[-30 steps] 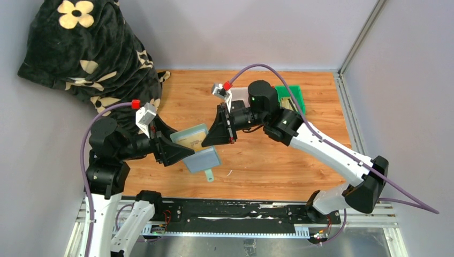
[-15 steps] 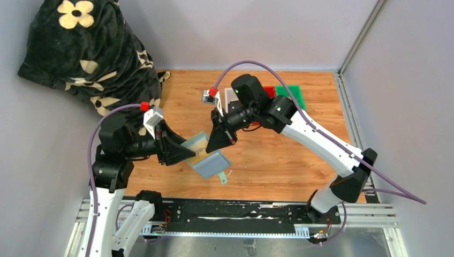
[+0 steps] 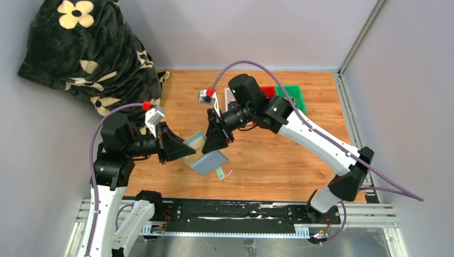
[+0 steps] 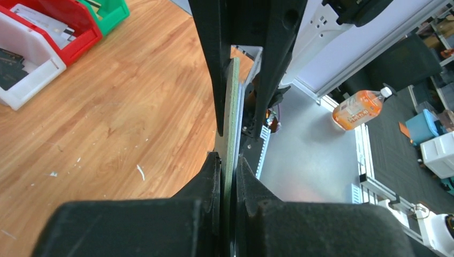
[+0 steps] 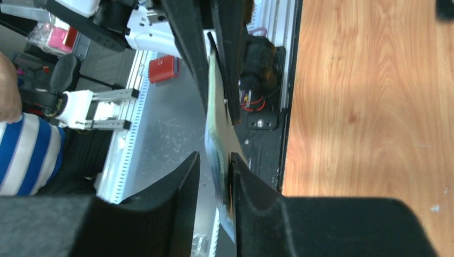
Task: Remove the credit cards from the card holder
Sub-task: Remove the credit card from the card holder.
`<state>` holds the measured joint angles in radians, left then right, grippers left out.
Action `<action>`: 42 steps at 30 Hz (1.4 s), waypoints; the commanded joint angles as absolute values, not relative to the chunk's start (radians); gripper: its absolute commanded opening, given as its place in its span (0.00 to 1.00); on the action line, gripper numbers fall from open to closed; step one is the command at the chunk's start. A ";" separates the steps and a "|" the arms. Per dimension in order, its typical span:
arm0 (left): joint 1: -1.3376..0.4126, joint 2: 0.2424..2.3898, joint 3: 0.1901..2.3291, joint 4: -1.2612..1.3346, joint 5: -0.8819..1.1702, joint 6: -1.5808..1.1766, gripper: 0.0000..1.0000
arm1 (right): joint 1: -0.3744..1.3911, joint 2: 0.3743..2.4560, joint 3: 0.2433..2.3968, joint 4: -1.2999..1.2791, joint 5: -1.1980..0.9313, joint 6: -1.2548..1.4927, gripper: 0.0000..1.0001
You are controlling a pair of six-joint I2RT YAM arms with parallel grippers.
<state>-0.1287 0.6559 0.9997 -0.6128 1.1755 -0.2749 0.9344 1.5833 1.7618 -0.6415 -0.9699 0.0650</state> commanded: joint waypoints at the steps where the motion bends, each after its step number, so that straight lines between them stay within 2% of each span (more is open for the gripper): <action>1: -0.133 0.660 1.025 -0.617 1.165 -0.301 0.00 | 0.928 1.443 1.480 -0.173 -1.068 0.301 0.33; 4: -0.134 0.654 1.035 -0.585 1.139 -0.348 0.00 | 0.922 1.330 1.226 0.299 -1.040 0.526 0.35; 6: -0.134 0.643 1.032 -0.535 1.104 -0.387 0.00 | 0.922 1.292 1.137 0.454 -0.999 0.624 0.37; 9: -0.133 0.602 0.994 -0.404 1.052 -0.481 0.00 | 0.922 1.301 1.074 0.626 -0.988 0.767 0.34; 12: -0.133 0.561 0.926 -0.231 1.022 -0.645 0.00 | 0.921 1.326 1.024 0.818 -0.982 0.904 0.26; 14: -0.134 0.553 0.915 -0.217 1.020 -0.654 0.00 | 0.922 1.339 1.026 0.825 -0.981 0.925 0.13; 16: -0.133 0.555 0.924 -0.268 1.029 -0.617 0.00 | 0.916 1.339 1.046 0.745 -0.980 0.894 0.02; 18: -0.133 0.558 0.942 -0.354 1.031 -0.553 0.01 | 0.910 1.327 1.075 0.611 -0.979 0.818 0.00; 21: -0.133 0.559 0.962 -0.482 1.045 -0.449 0.36 | 0.910 1.308 1.171 0.256 -0.969 0.575 0.00; 23: -0.134 0.556 0.956 -0.507 1.068 -0.408 0.48 | 0.910 1.319 1.251 0.032 -0.971 0.443 0.00; 24: -0.134 0.555 0.951 -0.512 1.075 -0.402 0.50 | 0.910 1.334 1.291 -0.088 -0.985 0.387 0.00; 27: -0.133 0.564 0.940 -0.513 1.104 -0.390 0.50 | 0.912 1.385 1.410 -0.361 -1.012 0.252 0.00; 30: -0.134 0.587 0.931 -0.515 1.147 -0.388 0.45 | 0.919 1.434 1.486 -0.504 -1.012 0.160 0.00; 39: -0.134 0.583 0.917 -0.517 1.219 -0.411 0.41 | 0.948 1.534 1.648 -0.661 -0.997 0.057 0.00; 42: -0.135 0.573 0.901 -0.514 1.219 -0.409 0.37 | 0.958 1.553 1.679 -0.663 -0.999 0.056 0.00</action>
